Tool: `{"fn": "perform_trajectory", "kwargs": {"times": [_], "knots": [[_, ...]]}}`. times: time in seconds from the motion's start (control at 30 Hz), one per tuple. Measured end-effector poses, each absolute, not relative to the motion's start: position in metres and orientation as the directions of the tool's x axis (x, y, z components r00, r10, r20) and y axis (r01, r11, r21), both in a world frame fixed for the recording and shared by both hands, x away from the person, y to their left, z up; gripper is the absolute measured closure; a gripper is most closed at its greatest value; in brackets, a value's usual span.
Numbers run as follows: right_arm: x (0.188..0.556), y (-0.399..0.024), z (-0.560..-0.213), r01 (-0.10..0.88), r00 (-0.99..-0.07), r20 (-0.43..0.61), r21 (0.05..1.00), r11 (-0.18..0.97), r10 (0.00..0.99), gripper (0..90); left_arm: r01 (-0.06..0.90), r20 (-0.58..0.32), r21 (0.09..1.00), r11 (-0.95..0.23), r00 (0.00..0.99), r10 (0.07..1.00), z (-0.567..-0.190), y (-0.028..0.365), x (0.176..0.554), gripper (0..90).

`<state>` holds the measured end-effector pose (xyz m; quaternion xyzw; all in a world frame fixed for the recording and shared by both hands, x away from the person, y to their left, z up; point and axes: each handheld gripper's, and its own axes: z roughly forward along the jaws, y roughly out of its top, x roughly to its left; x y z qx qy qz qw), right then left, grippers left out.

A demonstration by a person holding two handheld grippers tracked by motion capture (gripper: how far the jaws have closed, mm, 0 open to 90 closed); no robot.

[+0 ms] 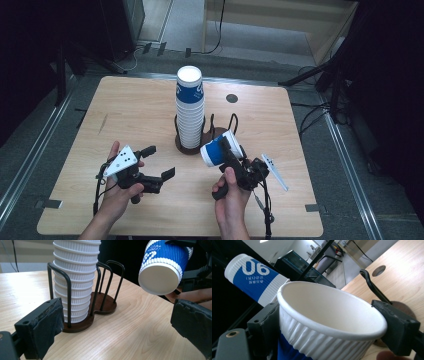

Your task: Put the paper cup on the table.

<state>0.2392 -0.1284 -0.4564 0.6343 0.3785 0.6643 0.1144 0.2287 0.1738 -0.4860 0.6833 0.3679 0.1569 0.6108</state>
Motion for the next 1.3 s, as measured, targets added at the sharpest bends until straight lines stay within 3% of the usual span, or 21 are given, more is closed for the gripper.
{"fn": "perform_trajectory", "kwargs": {"times": [0.57, 1.3], "knots": [[0.234, -0.131, -0.454, 0.247, -0.191, 0.513, 0.85, -0.465, 0.837, 14.1, 0.34, -0.241, 0.94, -0.002, 0.67, 0.702, -0.493, 0.18, 0.231, 0.0], [0.237, -0.146, -0.465, 0.122, -0.197, 0.246, 0.967, -0.225, 0.949, 13.4, 0.374, -0.245, 0.927, -0.024, 0.653, 0.716, -0.502, 0.195, 0.233, 0.0]]}}
